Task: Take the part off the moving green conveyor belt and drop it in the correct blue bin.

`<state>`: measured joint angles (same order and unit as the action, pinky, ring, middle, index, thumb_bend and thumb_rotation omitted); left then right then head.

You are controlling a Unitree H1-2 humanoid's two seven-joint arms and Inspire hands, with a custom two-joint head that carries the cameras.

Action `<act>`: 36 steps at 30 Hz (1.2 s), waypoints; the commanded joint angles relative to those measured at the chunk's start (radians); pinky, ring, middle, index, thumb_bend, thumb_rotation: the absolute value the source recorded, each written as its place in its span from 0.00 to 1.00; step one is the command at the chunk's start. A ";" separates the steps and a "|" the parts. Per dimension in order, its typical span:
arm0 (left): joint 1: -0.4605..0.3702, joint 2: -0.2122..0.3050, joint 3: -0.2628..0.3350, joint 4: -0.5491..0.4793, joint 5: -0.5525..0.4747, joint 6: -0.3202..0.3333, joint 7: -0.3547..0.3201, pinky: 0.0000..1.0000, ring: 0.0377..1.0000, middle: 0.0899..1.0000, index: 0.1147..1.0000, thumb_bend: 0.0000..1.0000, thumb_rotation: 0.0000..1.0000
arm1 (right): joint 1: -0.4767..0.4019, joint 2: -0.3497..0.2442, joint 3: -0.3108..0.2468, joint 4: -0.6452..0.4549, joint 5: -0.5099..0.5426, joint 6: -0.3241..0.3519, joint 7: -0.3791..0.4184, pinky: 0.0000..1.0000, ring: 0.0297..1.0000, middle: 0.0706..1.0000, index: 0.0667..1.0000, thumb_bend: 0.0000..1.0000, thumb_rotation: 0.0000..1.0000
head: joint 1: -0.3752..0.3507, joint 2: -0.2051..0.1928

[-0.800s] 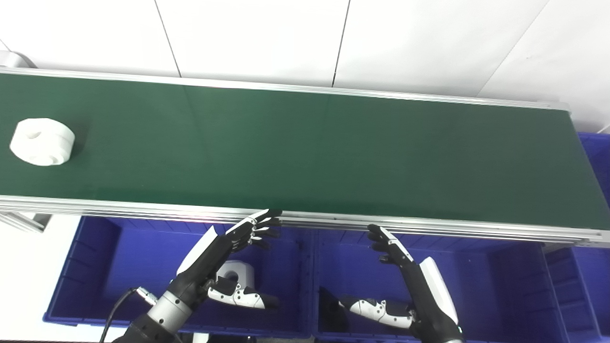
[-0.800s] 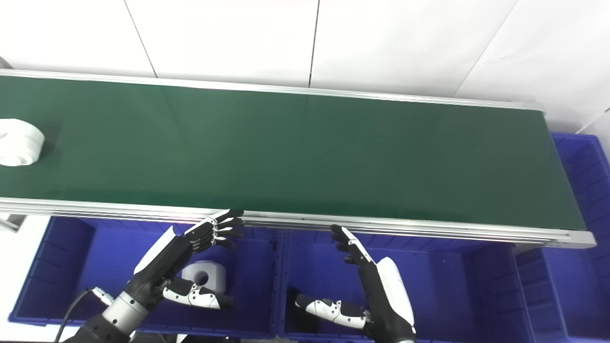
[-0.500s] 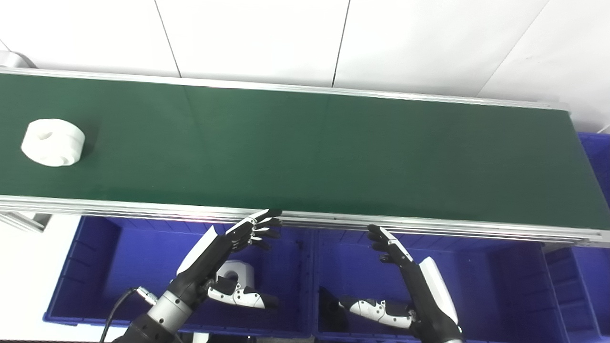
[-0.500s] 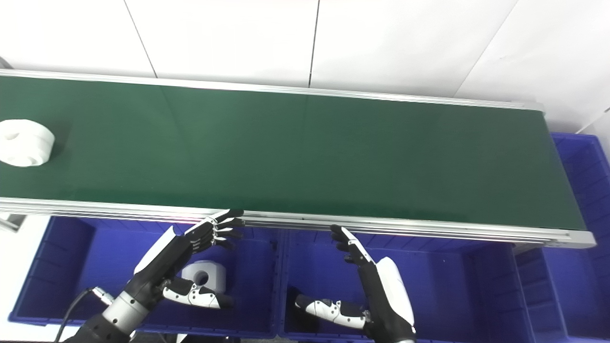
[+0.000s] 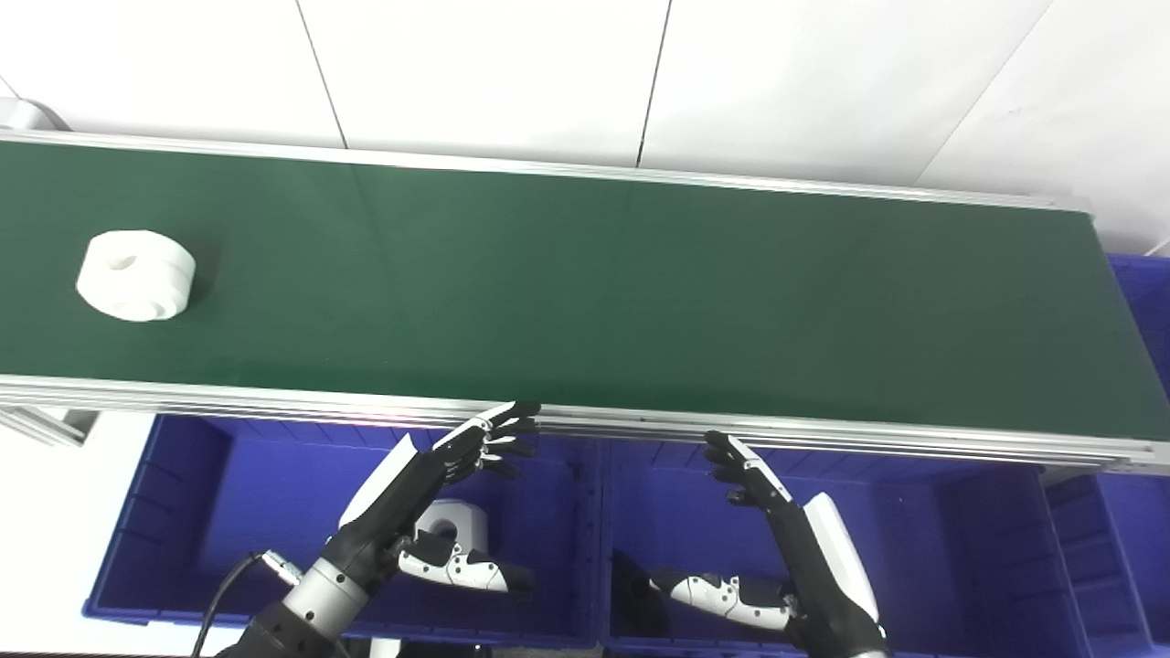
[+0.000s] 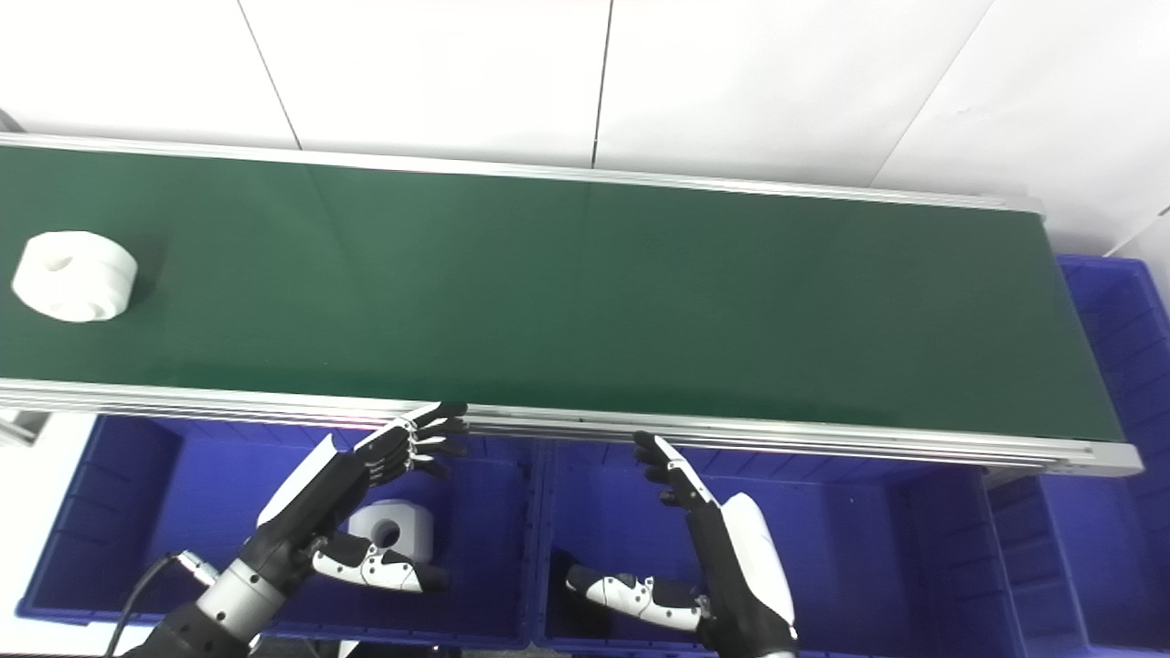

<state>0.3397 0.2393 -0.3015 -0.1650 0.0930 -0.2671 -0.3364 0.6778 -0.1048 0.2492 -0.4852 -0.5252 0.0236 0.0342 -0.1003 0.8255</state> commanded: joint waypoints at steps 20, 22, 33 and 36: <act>-0.016 -0.049 -0.035 0.108 0.069 -0.128 0.048 0.73 0.80 0.83 0.83 0.80 0.18 | -0.009 -0.041 -0.030 0.089 0.055 -0.097 -0.048 0.73 0.82 0.84 0.88 0.85 0.25 | 0.151 -0.172; -0.019 -0.045 -0.035 0.111 0.073 -0.128 0.047 0.73 0.80 0.83 0.83 0.80 0.19 | -0.012 -0.041 -0.028 0.093 0.049 -0.099 -0.050 0.73 0.81 0.84 0.87 0.86 0.26 | 0.146 -0.175; -0.022 -0.020 -0.030 0.085 0.009 -0.194 0.037 0.74 0.81 0.83 0.83 0.79 0.19 | -0.018 -0.029 -0.005 0.095 0.029 -0.097 -0.061 0.71 0.80 0.83 0.87 0.87 0.26 | 0.108 -0.181; -0.033 -0.002 -0.021 0.037 -0.021 -0.195 0.032 0.72 0.79 0.83 0.82 0.80 0.19 | -0.021 -0.025 0.000 0.099 0.019 -0.102 -0.068 0.71 0.80 0.83 0.87 0.87 0.26 | 0.095 -0.182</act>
<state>0.3247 0.2292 -0.3316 -0.0809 0.1019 -0.4229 -0.3028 0.6563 -0.1341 0.2472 -0.3782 -0.4990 -0.0238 -0.0102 0.0000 0.6443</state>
